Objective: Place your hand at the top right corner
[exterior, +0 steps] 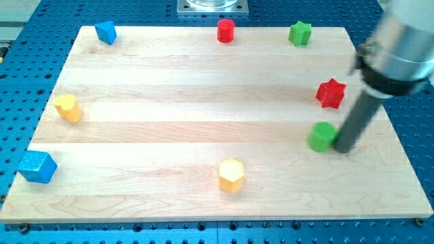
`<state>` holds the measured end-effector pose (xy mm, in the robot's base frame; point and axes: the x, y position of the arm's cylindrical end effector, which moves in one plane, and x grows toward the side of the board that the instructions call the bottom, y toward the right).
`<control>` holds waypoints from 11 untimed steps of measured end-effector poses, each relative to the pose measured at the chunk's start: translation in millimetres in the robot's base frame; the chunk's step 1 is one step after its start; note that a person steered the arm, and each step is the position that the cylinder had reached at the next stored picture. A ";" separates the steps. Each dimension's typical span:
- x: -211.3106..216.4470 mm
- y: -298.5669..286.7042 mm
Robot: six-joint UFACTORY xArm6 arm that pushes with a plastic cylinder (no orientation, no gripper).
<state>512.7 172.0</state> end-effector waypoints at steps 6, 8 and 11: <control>21.0 -33.5; -57.0 78.8; -274.3 155.0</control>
